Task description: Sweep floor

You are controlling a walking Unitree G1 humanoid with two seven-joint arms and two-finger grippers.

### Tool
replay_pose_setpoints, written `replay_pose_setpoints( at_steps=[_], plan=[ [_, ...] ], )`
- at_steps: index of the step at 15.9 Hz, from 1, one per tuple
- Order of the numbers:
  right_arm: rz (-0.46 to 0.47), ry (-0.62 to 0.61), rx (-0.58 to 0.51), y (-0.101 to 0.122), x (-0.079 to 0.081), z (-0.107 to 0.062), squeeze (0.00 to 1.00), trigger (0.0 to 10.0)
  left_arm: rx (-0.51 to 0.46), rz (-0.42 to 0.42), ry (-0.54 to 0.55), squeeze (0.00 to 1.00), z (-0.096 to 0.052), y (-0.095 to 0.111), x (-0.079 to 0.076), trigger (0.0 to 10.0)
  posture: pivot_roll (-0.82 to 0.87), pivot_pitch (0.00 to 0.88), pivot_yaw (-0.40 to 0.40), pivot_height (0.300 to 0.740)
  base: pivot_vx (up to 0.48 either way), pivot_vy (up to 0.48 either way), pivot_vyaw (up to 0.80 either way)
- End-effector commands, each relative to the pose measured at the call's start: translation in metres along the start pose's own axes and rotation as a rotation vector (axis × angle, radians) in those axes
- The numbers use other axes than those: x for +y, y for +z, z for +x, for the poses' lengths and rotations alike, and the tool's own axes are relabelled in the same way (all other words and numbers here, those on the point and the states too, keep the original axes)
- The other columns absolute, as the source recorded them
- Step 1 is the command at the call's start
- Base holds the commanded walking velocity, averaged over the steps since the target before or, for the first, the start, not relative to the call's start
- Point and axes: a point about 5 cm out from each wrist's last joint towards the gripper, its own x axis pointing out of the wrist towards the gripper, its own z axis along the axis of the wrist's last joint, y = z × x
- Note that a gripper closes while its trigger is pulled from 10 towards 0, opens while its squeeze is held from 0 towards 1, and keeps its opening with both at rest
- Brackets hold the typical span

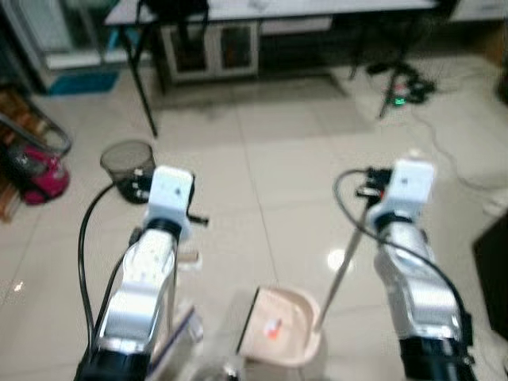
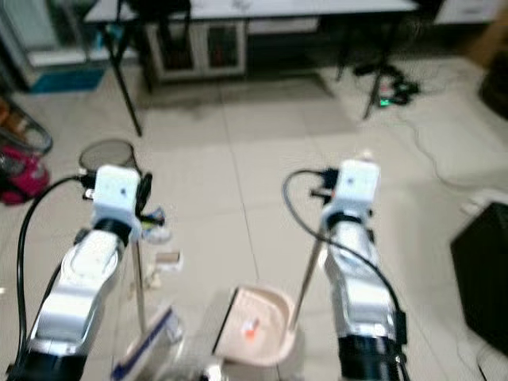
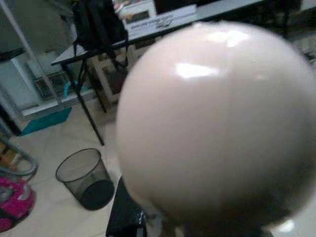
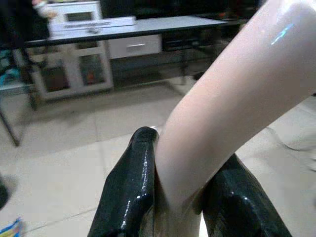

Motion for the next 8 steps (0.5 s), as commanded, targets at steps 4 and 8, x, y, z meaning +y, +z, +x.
replay_pose_setpoints(
  at_steps=[4,8],
  plan=[
    [-0.002,0.032,-0.044,0.0104,0.0077,0.0006,0.00,10.0,-0.037,0.006,0.014,0.00,0.0002,0.0088,0.0038,10.0,-0.03,0.039,0.019,0.740,-0.141,0.000,0.00],
    [-0.003,0.042,-0.027,0.0076,0.0092,0.0006,0.00,10.0,-0.016,-0.008,0.009,0.00,0.0006,0.0060,0.0029,10.0,-0.03,0.042,0.018,0.740,0.000,0.079,0.00]
  ],
)
